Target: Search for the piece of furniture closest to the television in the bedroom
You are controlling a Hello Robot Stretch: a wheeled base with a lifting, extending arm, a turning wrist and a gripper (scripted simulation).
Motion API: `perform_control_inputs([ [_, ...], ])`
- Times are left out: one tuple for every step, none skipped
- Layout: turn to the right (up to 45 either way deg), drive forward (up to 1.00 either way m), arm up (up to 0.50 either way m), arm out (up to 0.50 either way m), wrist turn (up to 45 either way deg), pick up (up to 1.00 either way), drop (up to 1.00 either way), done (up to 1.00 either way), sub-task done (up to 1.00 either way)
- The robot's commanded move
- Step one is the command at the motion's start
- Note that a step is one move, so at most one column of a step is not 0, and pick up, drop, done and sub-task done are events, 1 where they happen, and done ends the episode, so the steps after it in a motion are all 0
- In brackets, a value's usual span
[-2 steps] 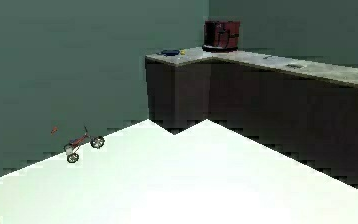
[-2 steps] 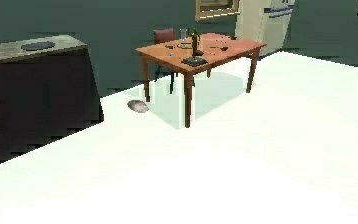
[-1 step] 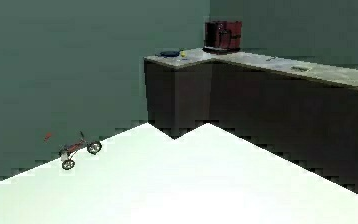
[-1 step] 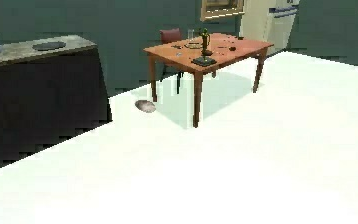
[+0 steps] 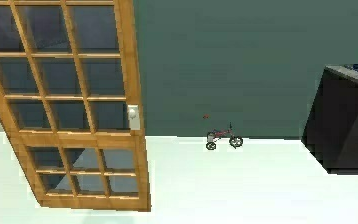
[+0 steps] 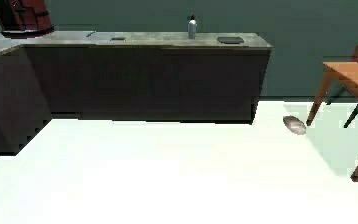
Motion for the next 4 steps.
perform_control_inputs([
  [-6.0, 0.00, 0.00, 0.00, 0.0, 0.00, 0.00, 0.00, 0.00],
  [0.0, 0.05, 0.00, 0.00, 0.0, 0.00, 0.00, 0.00, 0.00],
  [-45.0, 0.00, 0.00, 0.00, 0.0, 0.00, 0.00, 0.00, 0.00],
  [-21.0, 0.00, 0.00, 0.00, 0.0, 0.00, 0.00, 0.00, 0.00],
])
